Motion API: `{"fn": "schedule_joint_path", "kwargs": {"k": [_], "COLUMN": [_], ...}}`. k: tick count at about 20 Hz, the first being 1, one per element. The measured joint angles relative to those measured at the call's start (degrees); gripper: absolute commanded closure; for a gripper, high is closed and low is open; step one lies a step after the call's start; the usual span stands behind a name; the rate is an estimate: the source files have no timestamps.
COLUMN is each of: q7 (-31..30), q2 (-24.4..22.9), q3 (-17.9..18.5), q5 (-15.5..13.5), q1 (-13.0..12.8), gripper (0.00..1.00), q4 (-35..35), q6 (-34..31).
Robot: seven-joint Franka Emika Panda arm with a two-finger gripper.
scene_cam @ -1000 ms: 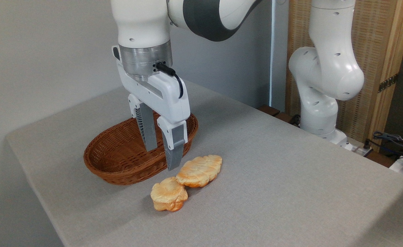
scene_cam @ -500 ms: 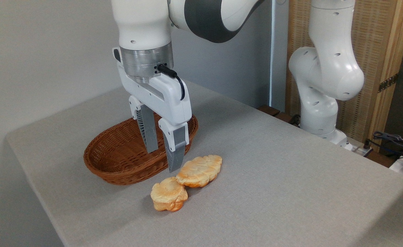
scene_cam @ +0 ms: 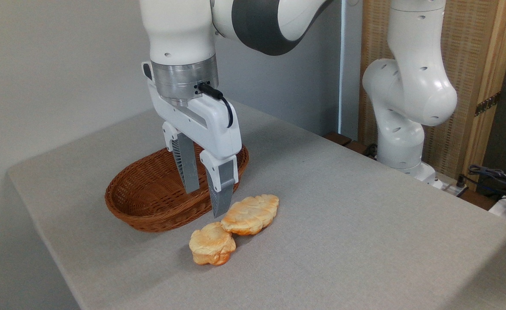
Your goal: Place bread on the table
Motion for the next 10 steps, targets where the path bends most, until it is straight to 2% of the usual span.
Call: {"fn": "schedule_joint_path", "kwargs": {"k": [10], "q7": [0.0], "q2": [0.6], "q3": [-0.4], "q5": [0.0], "q1": [-0.2], "gripper": [0.00], "q4": [0.0], "q6": [0.0]}}
